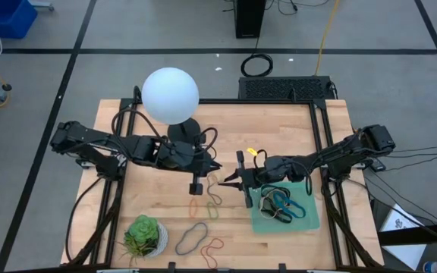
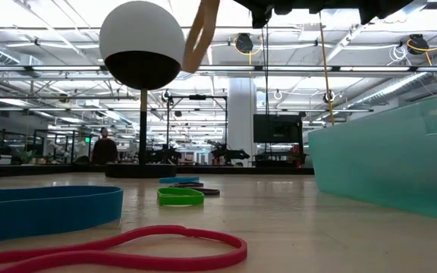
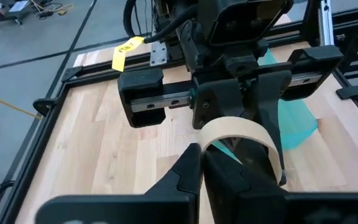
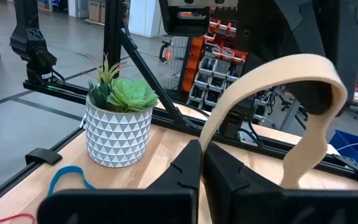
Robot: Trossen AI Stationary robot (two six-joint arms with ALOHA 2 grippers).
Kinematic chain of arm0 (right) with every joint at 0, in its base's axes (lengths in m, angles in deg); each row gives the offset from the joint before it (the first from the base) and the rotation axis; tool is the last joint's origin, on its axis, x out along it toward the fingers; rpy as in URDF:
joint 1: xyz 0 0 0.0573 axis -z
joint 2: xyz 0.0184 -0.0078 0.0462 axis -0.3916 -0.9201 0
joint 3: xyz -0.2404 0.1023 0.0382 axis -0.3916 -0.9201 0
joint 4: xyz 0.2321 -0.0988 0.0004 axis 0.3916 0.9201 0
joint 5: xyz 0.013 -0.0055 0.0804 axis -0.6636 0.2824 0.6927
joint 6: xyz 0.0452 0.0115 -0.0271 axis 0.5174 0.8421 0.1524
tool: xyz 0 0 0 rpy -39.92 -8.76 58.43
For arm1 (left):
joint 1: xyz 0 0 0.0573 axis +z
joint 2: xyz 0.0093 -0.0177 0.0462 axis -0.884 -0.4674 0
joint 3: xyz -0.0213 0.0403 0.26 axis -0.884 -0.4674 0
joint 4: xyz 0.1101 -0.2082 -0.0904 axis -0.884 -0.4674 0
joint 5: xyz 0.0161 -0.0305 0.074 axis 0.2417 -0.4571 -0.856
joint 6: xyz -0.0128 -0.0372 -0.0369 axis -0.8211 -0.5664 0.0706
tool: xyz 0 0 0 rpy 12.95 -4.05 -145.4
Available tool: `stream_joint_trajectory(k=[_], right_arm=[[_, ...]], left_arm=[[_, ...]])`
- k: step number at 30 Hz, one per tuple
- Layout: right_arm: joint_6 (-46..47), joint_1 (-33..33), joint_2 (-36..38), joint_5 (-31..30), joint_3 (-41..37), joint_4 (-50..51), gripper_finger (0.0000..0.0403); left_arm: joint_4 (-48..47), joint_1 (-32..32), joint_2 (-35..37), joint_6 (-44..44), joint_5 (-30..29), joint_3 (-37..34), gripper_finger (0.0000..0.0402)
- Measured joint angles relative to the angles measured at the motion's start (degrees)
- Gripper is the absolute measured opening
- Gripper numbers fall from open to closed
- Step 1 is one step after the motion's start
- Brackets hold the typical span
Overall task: Pick and place rubber bands into bin
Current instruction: Put the brown rubber band into the green bin
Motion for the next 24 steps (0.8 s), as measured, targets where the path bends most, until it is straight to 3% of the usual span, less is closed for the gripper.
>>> stream_joint_trajectory(k=[6, 11, 17, 24], right_arm=[[-0.44, -0.04, 0.72, -0.07, 0.00, 1.38, 0.0001], [-0.68, -1.14, 6.31, -0.70, -0.02, 8.39, 0.0001], [2.66, -5.14, 17.37, -13.34, 0.10, 24.93, 0.0001], [14.73, -11.67, 26.34, -24.47, 8.93, 50.84, 0.0000]], left_arm=[[-0.70, 0.00, 0.01, 0.66, 0.02, 0.00, 0.0122], [-7.30, 0.00, 0.02, -1.09, 0.08, 0.00, 0.0178], [-21.28, -0.90, 0.08, -10.20, 0.07, -0.63, 0.0207], [-24.82, -0.98, 0.61, -18.95, 0.16, -8.46, 0.0209]])
